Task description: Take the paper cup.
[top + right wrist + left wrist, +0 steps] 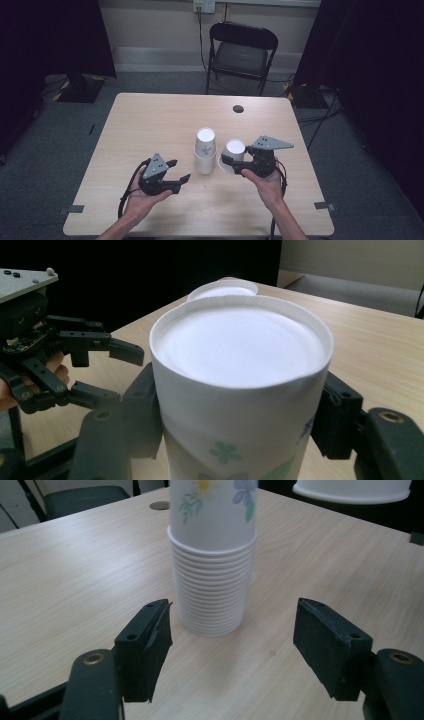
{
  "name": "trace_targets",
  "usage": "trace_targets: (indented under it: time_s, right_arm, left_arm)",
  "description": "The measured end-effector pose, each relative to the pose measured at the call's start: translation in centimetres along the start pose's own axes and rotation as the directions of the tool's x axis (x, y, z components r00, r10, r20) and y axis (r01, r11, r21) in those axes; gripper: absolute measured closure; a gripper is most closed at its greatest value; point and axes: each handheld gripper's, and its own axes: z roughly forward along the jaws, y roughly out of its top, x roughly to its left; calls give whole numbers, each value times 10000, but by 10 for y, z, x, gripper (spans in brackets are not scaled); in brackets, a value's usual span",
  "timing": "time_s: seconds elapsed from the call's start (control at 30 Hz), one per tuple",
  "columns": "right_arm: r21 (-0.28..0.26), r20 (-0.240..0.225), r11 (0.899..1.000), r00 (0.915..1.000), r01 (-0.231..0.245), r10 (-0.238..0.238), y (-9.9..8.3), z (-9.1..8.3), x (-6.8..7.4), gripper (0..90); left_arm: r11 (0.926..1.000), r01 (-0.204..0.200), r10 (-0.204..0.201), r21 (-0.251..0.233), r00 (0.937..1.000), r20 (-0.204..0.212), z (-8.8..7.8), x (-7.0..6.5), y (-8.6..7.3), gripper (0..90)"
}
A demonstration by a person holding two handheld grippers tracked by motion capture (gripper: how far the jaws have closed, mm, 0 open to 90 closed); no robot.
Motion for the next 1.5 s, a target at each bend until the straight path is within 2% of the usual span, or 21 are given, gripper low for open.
trace_targets:
  time_s: [0.03,0.1,0.23,0.33,0.4,0.53,0.63,0.7,0.83,0.9,0.97,1.03,1.13,1.2,1.23,1.27,1.3,1.33,1.43,1.5]
  right_arm:
    - [7,-58,10000,10000,-18,18,-1,1,1,346]
    - [124,-126,9999,9999,-24,26,-3,3,3,346]
    - [301,-324,9995,9994,-91,101,-8,6,9,346]
    - [309,-454,9994,9988,-140,154,-9,7,11,346]
    - [322,-533,9994,9985,-133,150,-9,9,15,345]
    - [371,-760,9992,9970,-136,164,-10,12,21,343]
    - [438,-1017,9989,9946,-164,208,-11,16,27,343]
    - [509,-1155,9985,9930,-195,253,-13,20,30,343]
    - [590,-1575,9975,9863,-393,482,-15,25,38,343]
    - [541,-1835,9966,9804,-625,715,-15,27,40,344]
    - [477,-2040,9942,9734,-966,1043,-15,28,41,344]
    - [451,-2088,9914,9694,-1225,1292,-15,27,41,345]
    - [424,-2390,9845,9551,-1701,1753,-16,27,40,345]
    - [377,-2636,9759,9399,-2150,2172,-17,27,37,345]
    - [390,-2848,9663,9241,-2544,2548,-18,28,36,345]
    - [408,-2973,9597,9136,-2780,2773,-18,28,34,345]
    - [444,-3073,9544,9050,-2952,2943,-19,28,33,345]
    - [471,-3116,9485,8975,-3133,3120,-20,28,33,346]
    - [547,-3223,9388,8839,-3400,3389,-21,29,32,346]
    - [544,-3258,9365,8804,-3465,3447,-21,29,32,346]
  left_arm:
    - [10000,77,-77,-58,10000,12,2,-3,0,327]
    - [10000,-68,68,-4,9997,252,6,-8,-1,321]
    - [9999,-16,27,-163,9975,710,13,-14,-2,243]
    - [9992,57,-15,-398,9945,1045,16,-16,-2,245]
    - [9992,151,-105,-367,9926,1211,17,-17,-2,245]
    - [9997,-76,110,-239,9894,1448,18,-21,-3,291]
    - [9995,-271,291,-154,9882,1505,19,-24,-3,314]
    - [9993,-154,206,-353,9884,1507,19,-26,-3,317]
    - [9979,-378,441,-529,9914,1233,18,-29,-4,354]
    - [9956,-508,586,-789,9932,1006,17,-31,-5,386]
    - [9940,-688,758,-847,9936,834,16,-32,-5,425]
    - [9932,-711,784,-926,9938,784,15,-34,-5,455]
    - [9906,-827,896,-1087,9942,596,14,-37,-4,512]
    - [9896,-940,1007,-1086,9932,587,13,-39,-2,541]
    - [9884,-1014,1081,-1128,9926,552,13,-41,-2,547]
    - [9870,-1059,1119,-1206,9928,440,12,-42,-2,555]
    - [9863,-1110,1187,-1219,9912,581,12,-44,-1,568]
    - [9858,-1187,1251,-1187,9910,475,11,-44,-1,586]
    - [9842,-1211,1269,-1293,9912,379,10,-44,-1,618]
    - [9845,-1159,1227,-1318,9914,445,9,-42,0,648]
